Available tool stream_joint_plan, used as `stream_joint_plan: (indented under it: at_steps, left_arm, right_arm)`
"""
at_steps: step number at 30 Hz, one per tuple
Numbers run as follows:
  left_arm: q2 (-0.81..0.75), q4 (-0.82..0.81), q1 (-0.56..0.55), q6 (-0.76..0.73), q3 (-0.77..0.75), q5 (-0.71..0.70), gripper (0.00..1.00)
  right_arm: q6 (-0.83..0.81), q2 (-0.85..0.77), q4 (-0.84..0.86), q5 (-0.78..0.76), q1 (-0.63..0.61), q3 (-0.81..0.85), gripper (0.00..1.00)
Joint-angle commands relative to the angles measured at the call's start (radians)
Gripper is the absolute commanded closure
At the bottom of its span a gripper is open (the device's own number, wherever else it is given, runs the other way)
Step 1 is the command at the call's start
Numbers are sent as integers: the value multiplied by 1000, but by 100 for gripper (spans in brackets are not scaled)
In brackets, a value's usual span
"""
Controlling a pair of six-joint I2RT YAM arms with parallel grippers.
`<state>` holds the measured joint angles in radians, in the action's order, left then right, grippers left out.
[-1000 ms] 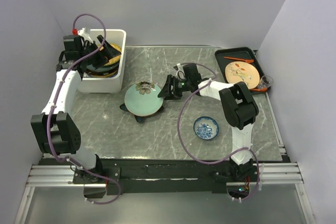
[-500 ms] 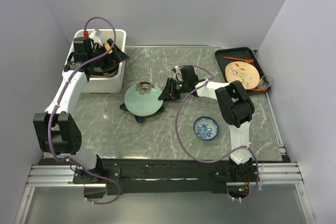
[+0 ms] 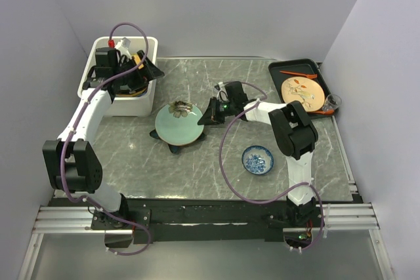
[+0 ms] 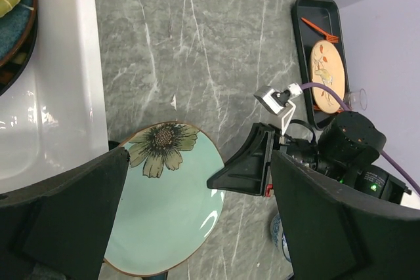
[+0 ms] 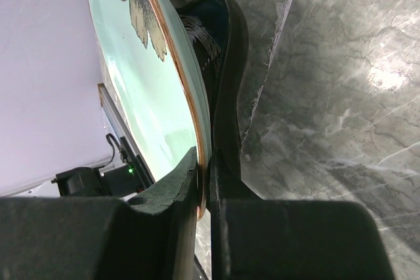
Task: Place the plates into the plastic bin on the countertop
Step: Pick up the plate at the center of the board.
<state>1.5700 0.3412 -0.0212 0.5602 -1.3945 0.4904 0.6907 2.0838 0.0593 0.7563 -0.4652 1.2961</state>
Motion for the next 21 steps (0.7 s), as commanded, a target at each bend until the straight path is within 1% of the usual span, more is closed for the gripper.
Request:
stream_joint_plan:
  at_steps: [1,6,15,21]
  left_arm:
    - [-7,-28,-2,-28,8,7,5]
    - [-8,-34,-2,-36,15,17,6]
    - [-8,-83,-2,-20,60,73,7]
    - [-1,-107,-5,-19,86,96,7]
  right_arm:
    - [-48,-36,17,-11,-3,6,97]
    - [-37,-70,25,-11,0,0,100]
    - [-22,-125,20,-6,11,14,100]
    - [-57,-152,-45,-15,25,49,100]
